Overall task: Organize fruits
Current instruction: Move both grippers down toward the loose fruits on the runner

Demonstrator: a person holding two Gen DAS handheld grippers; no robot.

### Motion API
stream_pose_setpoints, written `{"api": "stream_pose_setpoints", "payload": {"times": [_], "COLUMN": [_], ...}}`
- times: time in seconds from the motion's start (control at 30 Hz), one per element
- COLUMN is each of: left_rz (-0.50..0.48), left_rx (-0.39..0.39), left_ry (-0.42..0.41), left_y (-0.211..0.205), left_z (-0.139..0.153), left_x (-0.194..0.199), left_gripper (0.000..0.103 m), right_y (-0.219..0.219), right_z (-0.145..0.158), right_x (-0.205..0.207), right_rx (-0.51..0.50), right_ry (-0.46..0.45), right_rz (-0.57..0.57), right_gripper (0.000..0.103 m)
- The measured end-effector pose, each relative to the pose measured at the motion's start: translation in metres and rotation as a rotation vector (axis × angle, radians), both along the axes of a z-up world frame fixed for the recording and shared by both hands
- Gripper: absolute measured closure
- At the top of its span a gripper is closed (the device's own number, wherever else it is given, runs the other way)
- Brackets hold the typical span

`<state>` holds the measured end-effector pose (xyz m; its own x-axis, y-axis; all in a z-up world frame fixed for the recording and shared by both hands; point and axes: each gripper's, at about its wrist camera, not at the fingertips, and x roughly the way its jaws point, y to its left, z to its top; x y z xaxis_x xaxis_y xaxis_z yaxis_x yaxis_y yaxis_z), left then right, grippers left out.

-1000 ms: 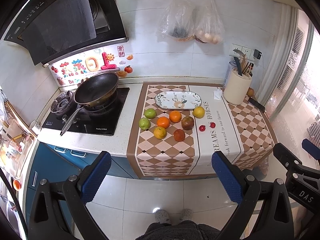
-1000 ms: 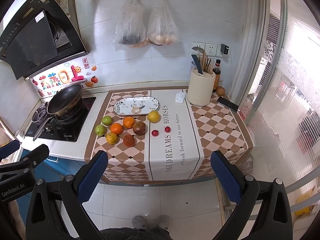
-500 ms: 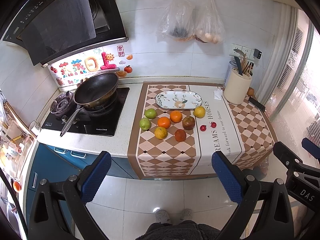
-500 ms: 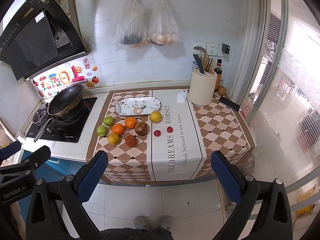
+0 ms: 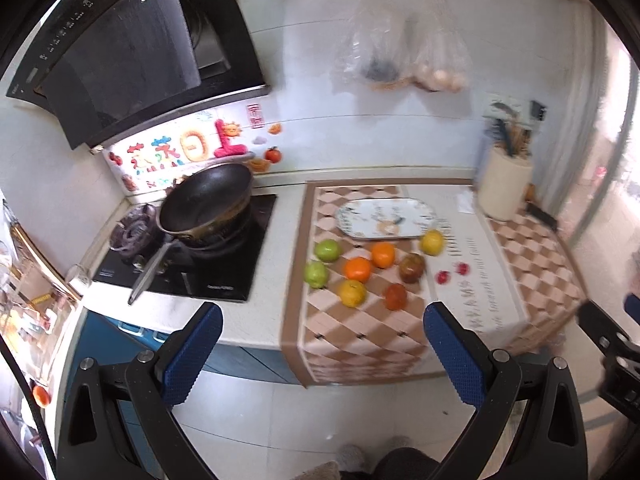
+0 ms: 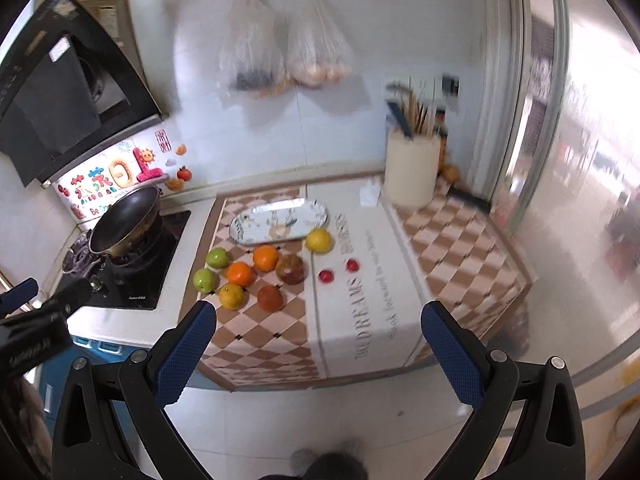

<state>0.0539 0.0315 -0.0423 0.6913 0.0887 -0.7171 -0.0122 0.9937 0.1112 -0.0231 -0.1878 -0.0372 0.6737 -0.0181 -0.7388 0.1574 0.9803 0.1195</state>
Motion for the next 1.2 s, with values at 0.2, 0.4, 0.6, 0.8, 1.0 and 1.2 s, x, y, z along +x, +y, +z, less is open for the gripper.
{"api": "stream_pose_setpoints", "payload": {"times": [0.2,0.4,0.6,0.8,1.0,1.2], "left_rz": [0.099,0.154,0.166,0.09,0.058,0.003], "left_rx": [0.035,-0.059,-0.082,-0.084,-0.09,-0.064], "left_ry": [0.122,0.345,0.527,0.685,0.829,0.858], "left_y": [0.031,0.05,0.033,0.0,-0.019,-0.034], "left_z": [-0.048,-0.112,-0.174,-0.236,-0.291,-0.312], "left_x": [0.071,0.145,0.221,0.3,0.335,0.344], "left_gripper": [0.0,0.001,0.002,0.004,0.004,0.004], "right_y": [-0.014,-0.022,-0.017,-0.001,0.009,0.016], "right_z": [-0.068,-0.147,-0.222,-0.279,-0.313,-0.333], "right_x": [0.071,0.174,0.269,0.332,0.363,0.379], "right_rx": [0.115,0.168,0.163,0.162,0.163,0.176], "right_ry": [0.134,0.269,0.412,0.527,0.608,0.666], "right_rz": [0.023,0.095,0.169,0.242,0.292,0.332], "right_gripper": [0.0,0.0,0.004,0.009,0.014,0.016]}}
